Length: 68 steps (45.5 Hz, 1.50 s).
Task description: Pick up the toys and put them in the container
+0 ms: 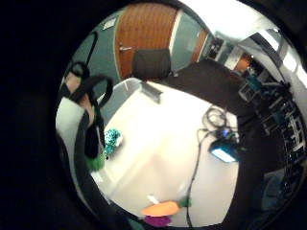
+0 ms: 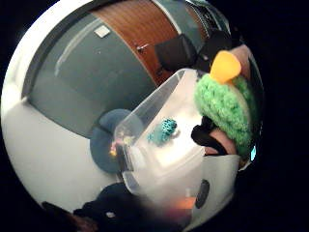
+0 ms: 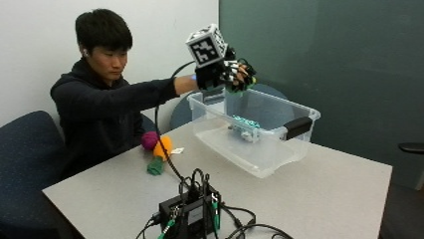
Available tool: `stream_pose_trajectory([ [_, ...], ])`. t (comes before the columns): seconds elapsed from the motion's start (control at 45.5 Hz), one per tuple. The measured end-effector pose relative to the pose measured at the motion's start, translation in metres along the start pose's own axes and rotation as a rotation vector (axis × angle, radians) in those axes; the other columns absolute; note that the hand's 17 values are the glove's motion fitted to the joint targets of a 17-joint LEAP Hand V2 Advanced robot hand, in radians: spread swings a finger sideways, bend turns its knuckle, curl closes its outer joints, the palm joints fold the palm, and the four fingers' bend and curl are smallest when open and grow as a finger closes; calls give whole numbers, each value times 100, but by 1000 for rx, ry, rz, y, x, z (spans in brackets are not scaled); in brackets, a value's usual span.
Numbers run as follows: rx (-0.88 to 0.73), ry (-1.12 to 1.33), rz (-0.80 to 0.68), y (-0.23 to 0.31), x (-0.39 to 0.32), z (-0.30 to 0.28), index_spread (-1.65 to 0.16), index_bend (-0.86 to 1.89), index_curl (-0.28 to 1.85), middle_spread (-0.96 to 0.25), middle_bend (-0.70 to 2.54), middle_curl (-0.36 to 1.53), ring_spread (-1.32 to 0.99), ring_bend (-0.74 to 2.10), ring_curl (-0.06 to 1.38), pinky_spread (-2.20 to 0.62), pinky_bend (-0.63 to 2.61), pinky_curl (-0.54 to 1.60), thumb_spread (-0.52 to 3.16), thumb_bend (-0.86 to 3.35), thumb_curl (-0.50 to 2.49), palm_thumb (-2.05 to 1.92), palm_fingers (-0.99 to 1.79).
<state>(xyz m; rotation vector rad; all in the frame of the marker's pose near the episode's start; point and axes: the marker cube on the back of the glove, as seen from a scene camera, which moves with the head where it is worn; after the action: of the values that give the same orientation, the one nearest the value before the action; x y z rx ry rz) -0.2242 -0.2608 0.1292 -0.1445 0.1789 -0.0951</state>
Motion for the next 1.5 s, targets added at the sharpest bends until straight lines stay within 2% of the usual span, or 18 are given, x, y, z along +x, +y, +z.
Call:
stream_pose_trajectory([
  [0.044, -86, 41, 73, 1, -16, 30, -21, 20, 21, -13, 63, 63, -26, 129, 50, -37, 126, 51, 93, 16, 70, 68, 81],
  [0.088, -196, 82, 99, 3, -17, 53, -21, 11, 20, -14, 54, 61, -26, 128, 50, -37, 126, 51, 106, 15, 66, 62, 61],
  [0.132, -284, 97, 91, 7, -13, 65, -19, 14, 23, -11, 38, 58, -24, 111, 49, -32, 127, 54, 111, 6, 60, 47, 3],
  [0.154, -308, 94, 83, 9, -9, 66, -18, 19, 27, -8, 32, 57, -18, 93, 46, -24, 123, 55, 111, -3, 56, 34, -35],
  [0.176, -322, 83, 76, 11, -3, 65, -18, 18, 26, -7, 30, 55, -17, 90, 46, -23, 123, 55, 112, -3, 55, 33, -29],
  [0.198, -331, 68, 67, 14, 3, 61, -17, 17, 25, -5, 28, 53, -15, 76, 40, -19, 119, 51, 111, -8, 52, 24, -39],
  [0.286, -365, 61, -1, 37, 17, 47, -16, 14, 23, -2, 20, 48, -9, 57, 29, -12, 111, 43, 113, -6, 48, 16, -31],
  [0.396, -433, 65, -45, 77, 51, 16, -17, 16, 25, -1, 16, 44, -6, 48, 24, -6, 102, 39, 116, -3, 44, 13, -20],
  [0.506, -600, 34, -184, 152, 65, 5, -18, 16, 26, -1, 20, 44, -5, 46, 23, -3, 92, 35, 119, -2, 42, 13, -9],
  [0.704, -884, 43, -157, 251, 92, 48, -25, 20, 29, -5, 26, 45, -9, 47, 23, -1, 79, 31, 127, 1, 41, 22, 7],
  [0.77, -937, 49, -149, 264, 107, 64, -27, 16, 28, -8, 22, 43, -13, 55, 24, -5, 84, 31, 131, 3, 41, 26, 18],
  [0.946, -1022, 52, -172, 280, 118, 100, -30, 20, 32, -12, 24, 44, -19, 50, 24, -9, 86, 34, 142, 12, 43, 41, 17],
  [1.011, -1000, 38, -193, 279, 115, 109, -31, 17, 31, -15, 32, 46, -23, 55, 25, -13, 83, 32, 145, 15, 43, 47, 30],
  [1.121, -800, 54, -244, 261, 104, 105, -30, 14, 27, -17, 47, 50, -29, 86, 31, -28, 87, 31, 144, 19, 46, 57, 91],
  [1.187, -648, 36, -234, 237, 93, 86, -29, 16, 28, -18, 53, 53, -30, 93, 35, -33, 87, 33, 137, 19, 49, 61, 101],
  [1.385, -236, -159, -233, 138, 26, -7, -28, 23, 35, -20, 59, 60, -32, 99, 43, -40, 91, 42, 106, 13, 59, 68, 99],
  [1.495, -145, -130, -231, 85, -3, -27, -28, 29, 39, -20, 63, 63, -33, 99, 45, -42, 88, 43, 92, 11, 64, 71, 100],
])
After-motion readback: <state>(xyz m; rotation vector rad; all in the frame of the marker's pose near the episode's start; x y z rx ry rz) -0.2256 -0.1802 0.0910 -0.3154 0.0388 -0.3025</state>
